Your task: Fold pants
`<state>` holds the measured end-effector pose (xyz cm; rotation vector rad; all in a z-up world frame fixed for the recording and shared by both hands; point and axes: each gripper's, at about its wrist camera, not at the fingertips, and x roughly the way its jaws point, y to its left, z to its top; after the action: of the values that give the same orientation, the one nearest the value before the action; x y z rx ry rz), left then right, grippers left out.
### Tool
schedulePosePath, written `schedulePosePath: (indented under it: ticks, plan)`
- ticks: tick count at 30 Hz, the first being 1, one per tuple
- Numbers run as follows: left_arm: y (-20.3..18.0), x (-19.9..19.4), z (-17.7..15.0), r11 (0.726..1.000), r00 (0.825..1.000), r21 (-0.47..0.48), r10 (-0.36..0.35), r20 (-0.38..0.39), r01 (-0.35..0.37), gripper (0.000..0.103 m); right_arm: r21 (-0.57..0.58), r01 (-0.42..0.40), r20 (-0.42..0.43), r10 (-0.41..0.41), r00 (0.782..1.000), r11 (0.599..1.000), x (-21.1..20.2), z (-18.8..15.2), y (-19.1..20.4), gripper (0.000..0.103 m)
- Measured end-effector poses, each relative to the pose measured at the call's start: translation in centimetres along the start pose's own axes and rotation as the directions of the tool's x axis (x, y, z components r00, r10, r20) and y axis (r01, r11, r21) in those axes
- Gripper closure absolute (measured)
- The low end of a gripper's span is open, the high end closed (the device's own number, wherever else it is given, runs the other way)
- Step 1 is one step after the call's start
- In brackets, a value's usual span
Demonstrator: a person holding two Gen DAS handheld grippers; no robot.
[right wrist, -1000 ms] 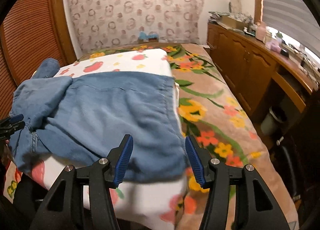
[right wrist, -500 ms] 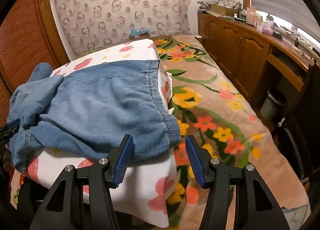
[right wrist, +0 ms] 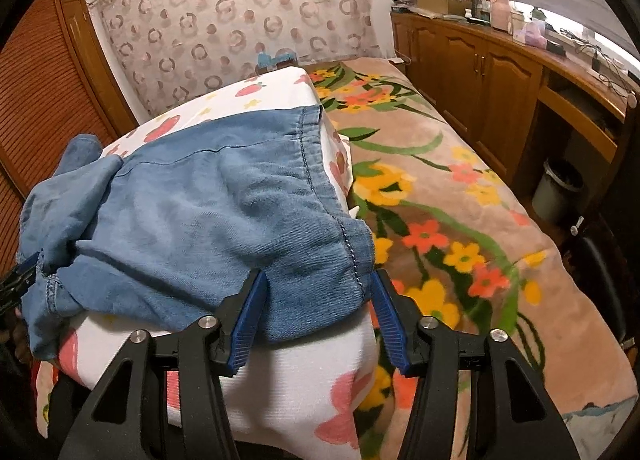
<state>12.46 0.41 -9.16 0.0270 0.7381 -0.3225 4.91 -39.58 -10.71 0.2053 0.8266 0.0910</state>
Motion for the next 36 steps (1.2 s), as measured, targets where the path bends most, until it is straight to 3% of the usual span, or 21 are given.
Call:
schedulePosePath:
  ticks: [4, 7, 17, 24, 31, 36]
  plan:
    - [0.0, 0.0, 0.0, 1.0, 1.0, -0.001, 0.002, 0.0, -0.002, 0.024, -0.021, 0.028, 0.027, -0.028, 0.999, 0.999, -0.9, 0.3, 0.1, 0.084]
    - [0.0, 0.0, 0.0, 1.0, 1.0, -0.001, 0.0, 0.0, 0.0, 0.024, -0.046, 0.013, 0.052, -0.011, 0.999, 0.999, -1.7, 0.4, 0.4, 0.091]
    - [0.3, -2.5, 0.9, 1.0, 1.0, -0.019, 0.006, 0.022, -0.006, 0.024, -0.205, -0.046, 0.175, 0.083, 0.981, 0.978, -6.0, 3.0, 6.3, 0.094]
    - [1.3, -6.8, 1.8, 0.999, 0.996, -0.034, 0.039, 0.076, -0.036, 0.024, -0.413, -0.149, 0.238, 0.264, 0.935, 0.898, -9.5, 6.9, 16.3, 0.094]
    - [3.6, -10.2, 1.7, 0.995, 0.991, -0.061, 0.079, 0.112, -0.072, 0.024, -0.57, -0.305, 0.15, 0.462, 0.874, 0.763, -10.0, 7.9, 27.5, 0.094]
    - [5.1, -11.1, 1.0, 0.992, 0.989, -0.073, 0.106, 0.105, -0.099, 0.024, -0.578, -0.376, 0.038, 0.484, 0.874, 0.724, -7.2, 6.8, 31.6, 0.094]
